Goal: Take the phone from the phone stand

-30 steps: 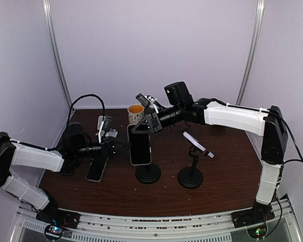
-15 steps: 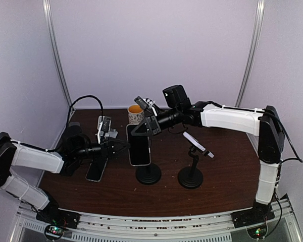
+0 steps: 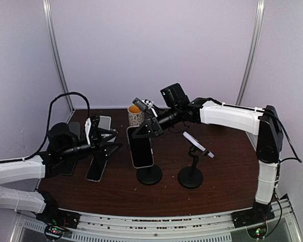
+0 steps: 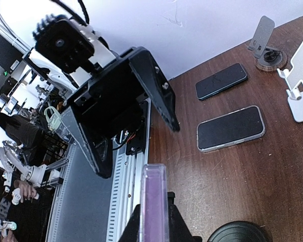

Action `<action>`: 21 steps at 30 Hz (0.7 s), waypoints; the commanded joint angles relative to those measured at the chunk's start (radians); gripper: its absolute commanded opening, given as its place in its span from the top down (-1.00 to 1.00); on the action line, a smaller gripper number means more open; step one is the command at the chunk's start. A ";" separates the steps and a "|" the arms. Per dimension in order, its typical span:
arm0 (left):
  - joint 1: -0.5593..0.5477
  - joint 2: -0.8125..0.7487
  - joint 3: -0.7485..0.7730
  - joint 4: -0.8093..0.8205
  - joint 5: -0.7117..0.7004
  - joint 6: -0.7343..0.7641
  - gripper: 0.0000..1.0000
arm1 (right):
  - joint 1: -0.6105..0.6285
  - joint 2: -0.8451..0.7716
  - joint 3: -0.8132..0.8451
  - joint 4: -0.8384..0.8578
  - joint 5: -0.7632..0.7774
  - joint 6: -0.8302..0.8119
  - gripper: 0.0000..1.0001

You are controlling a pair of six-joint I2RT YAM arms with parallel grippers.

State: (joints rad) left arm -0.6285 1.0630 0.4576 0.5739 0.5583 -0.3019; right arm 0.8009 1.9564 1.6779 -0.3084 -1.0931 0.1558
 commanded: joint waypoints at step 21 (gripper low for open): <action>-0.266 0.068 -0.033 0.090 -0.509 0.991 -0.14 | -0.005 0.053 0.106 -0.179 -0.108 -0.114 1.00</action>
State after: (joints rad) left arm -0.8814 1.0931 0.3786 0.4984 0.0235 0.6170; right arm 0.7979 2.0159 1.7893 -0.4564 -1.1637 0.0319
